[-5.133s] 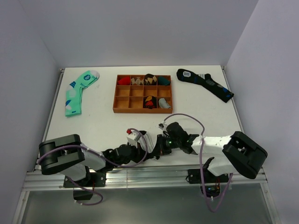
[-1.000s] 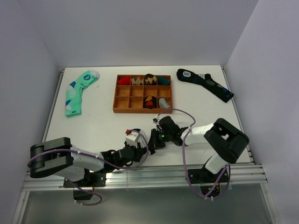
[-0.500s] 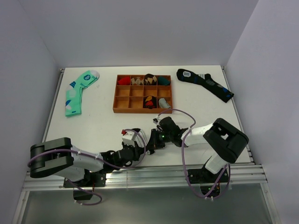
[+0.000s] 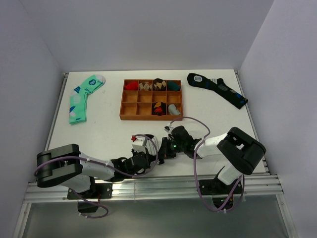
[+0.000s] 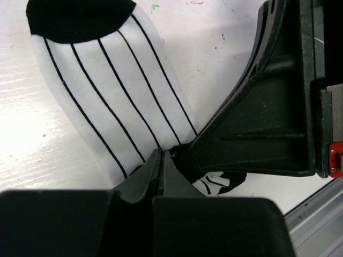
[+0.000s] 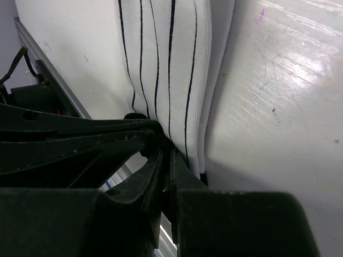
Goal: Roll the socks
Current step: Roll the sock at the center of the board.
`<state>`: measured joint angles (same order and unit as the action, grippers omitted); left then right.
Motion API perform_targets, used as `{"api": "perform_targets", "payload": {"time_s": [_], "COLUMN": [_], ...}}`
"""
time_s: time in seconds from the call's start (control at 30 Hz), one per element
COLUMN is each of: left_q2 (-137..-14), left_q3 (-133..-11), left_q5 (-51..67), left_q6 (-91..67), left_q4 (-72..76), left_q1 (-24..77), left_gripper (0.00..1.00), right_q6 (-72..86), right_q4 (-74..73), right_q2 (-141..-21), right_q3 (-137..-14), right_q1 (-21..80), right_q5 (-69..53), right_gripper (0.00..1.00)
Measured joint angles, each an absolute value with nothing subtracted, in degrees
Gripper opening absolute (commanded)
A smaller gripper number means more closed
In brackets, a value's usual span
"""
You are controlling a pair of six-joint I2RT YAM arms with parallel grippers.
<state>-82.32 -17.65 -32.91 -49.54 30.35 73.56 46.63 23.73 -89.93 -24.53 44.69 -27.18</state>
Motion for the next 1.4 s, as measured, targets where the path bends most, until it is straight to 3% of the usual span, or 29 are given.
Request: {"api": "perform_targets", "payload": {"time_s": [0.3,0.67,0.8,1.03,1.4], "left_q2": [-83.6,-83.7,-84.9,-85.7,-85.8], "left_q3": [-20.9,-22.7,-24.3,-25.2,-24.1], "left_q5": [-30.6,-24.4,-22.9,-20.1,-12.5], "left_q6": [-50.8,-52.6,-53.5,-55.0,-57.5], "left_q4": [26.8,23.6,22.7,22.4,24.0], "left_q1": [72.8,70.3,69.6,68.1,63.5], "left_gripper": [0.0,0.0,0.0,0.0,0.0], "right_q6": [46.2,45.2,45.3,45.3,45.5], "right_q4": [21.6,18.8,17.7,16.4,16.8], "right_q2": [-85.3,-80.4,-77.6,-73.5,-73.3], "right_q3": [-22.7,-21.3,-20.5,-18.4,-18.2], "right_q1": [45.1,47.2,48.4,48.8,51.5], "right_q5": [-22.4,-15.3,-11.8,-7.6,-3.6], "right_gripper": [0.24,0.28,0.43,0.39,0.41]}}
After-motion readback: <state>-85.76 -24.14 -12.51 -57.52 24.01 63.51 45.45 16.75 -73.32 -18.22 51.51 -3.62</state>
